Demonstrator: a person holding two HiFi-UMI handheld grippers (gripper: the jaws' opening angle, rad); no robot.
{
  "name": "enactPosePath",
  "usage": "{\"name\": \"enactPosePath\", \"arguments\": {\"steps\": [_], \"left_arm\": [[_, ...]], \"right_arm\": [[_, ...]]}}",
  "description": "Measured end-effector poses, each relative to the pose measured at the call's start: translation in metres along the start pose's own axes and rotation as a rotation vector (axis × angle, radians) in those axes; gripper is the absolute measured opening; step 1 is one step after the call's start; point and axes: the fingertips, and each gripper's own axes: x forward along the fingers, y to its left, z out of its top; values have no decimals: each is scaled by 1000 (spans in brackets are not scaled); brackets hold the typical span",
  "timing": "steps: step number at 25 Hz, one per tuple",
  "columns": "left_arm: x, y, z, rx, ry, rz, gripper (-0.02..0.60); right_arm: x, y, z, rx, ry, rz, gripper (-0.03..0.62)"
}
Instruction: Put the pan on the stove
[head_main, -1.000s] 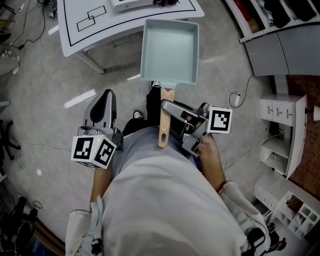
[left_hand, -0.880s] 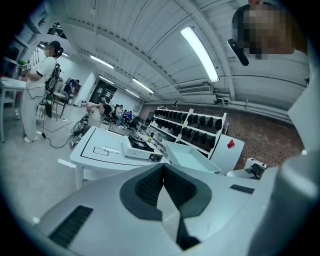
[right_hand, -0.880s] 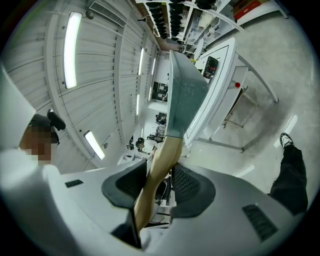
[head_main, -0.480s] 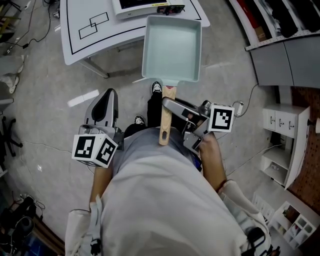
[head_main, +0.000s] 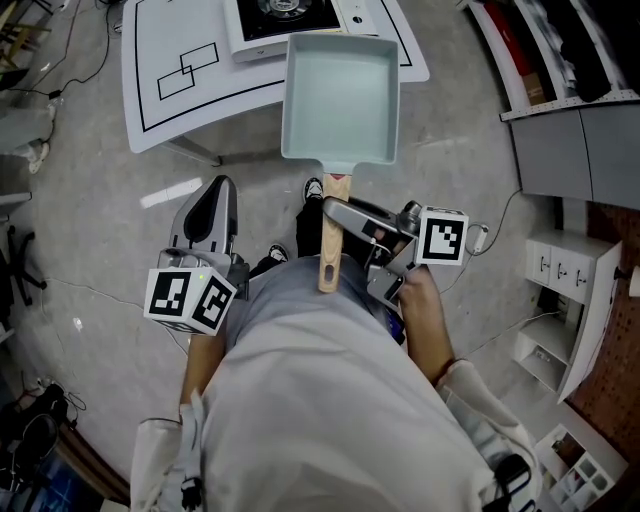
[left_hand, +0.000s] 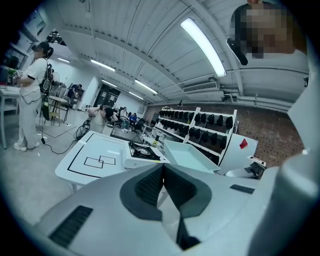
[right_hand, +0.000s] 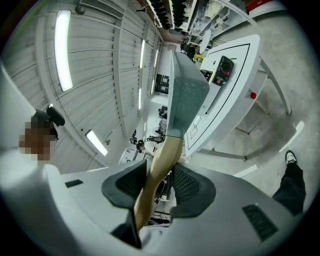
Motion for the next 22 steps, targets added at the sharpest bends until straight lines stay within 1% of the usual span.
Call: {"name": "enactPosePath", "arguments": {"steps": [6,13,19,22], "left_arm": [[38,0,15,26,-11,35,8],[80,-2,27,32,-30,64,8],[117,-18,34,30,-56,69,8],[134,-28,32,34,-46,72,8]], "right_arm": [[6,-10,41,1,40,24,158],[12,-23,86,0,93,61,158],[8,-28,122,-21,133,89,160],[1,-36,139,-25,153,86,160]]}}
